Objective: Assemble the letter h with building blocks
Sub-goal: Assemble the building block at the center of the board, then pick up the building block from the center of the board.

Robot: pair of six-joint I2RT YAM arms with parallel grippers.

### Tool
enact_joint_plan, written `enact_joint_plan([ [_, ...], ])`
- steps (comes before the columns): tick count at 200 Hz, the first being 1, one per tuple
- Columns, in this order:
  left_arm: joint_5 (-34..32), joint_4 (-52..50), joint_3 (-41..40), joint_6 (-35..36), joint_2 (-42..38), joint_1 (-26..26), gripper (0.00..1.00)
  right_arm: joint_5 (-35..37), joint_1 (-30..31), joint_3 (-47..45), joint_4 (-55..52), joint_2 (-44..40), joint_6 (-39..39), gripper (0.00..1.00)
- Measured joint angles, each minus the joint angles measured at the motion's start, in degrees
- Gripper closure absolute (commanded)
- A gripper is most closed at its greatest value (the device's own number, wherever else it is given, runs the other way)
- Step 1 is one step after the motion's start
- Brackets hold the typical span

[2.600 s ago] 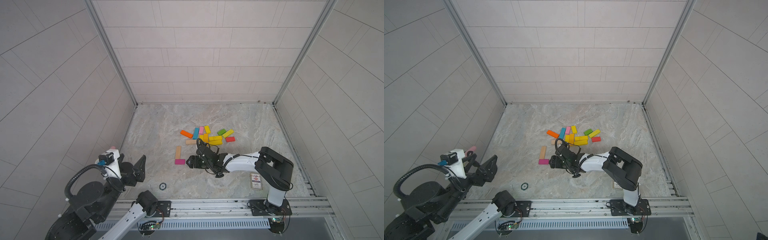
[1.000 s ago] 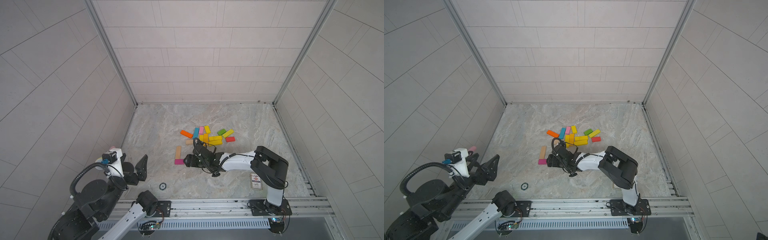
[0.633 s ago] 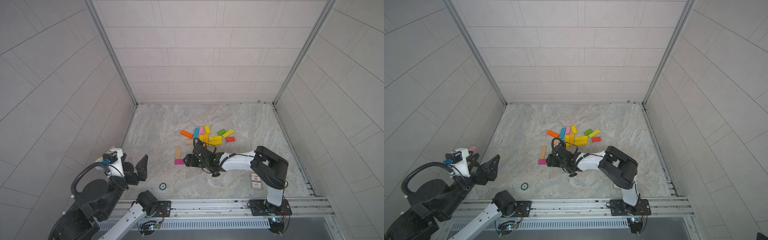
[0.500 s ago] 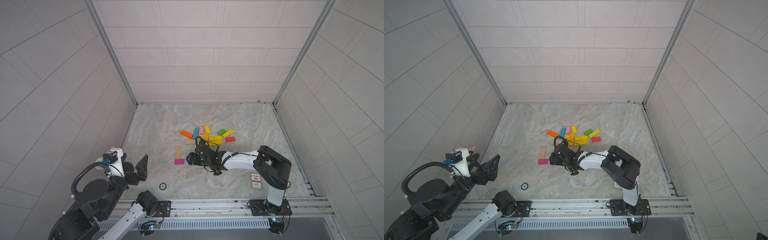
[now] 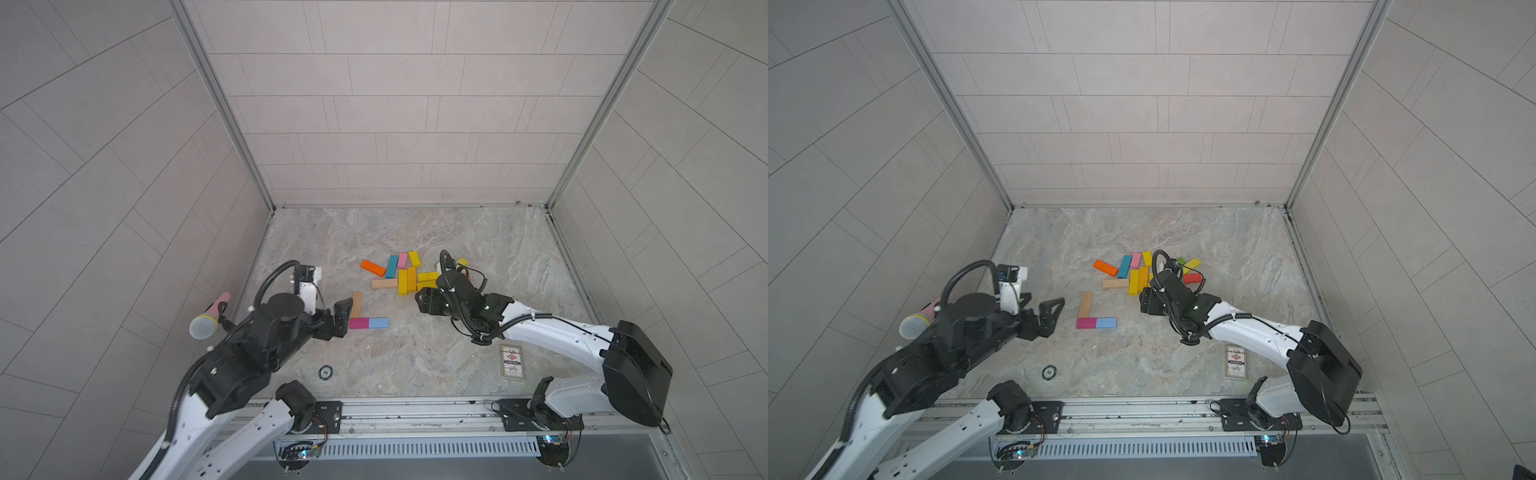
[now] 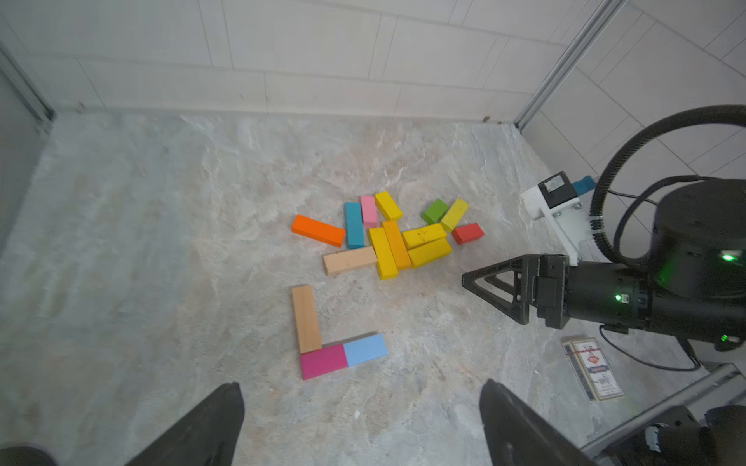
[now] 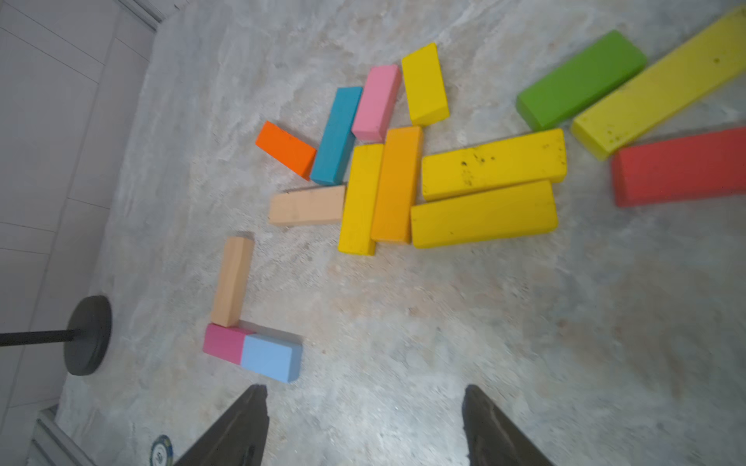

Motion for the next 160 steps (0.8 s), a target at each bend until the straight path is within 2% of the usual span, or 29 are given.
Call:
enact_joint_plan([
  [41,3.4,12.8,-3.6,-7.4,17.9,0.1,0.1,0.3,-0.3,-5.5,-3.0,-6.6,-1.3,0.22],
  [76,3.2,22.8,-3.4,-11.3,34.6,2.4,0.23,0.1,-0.3,-7.8,-2.9,-9.3,-1.8,0.22],
  [121,4.9,30.4,-1.9,-16.3,51.4,8.9,0.27,-0.1,-0.3,-10.8,-2.9,-11.6,-2.4,0.22],
  [160,4.8,35.3,3.1,-18.6,61.6,9.4,0.27,0.4,-0.7,-13.7,-2.7,-15.6,-3.3,0.22],
])
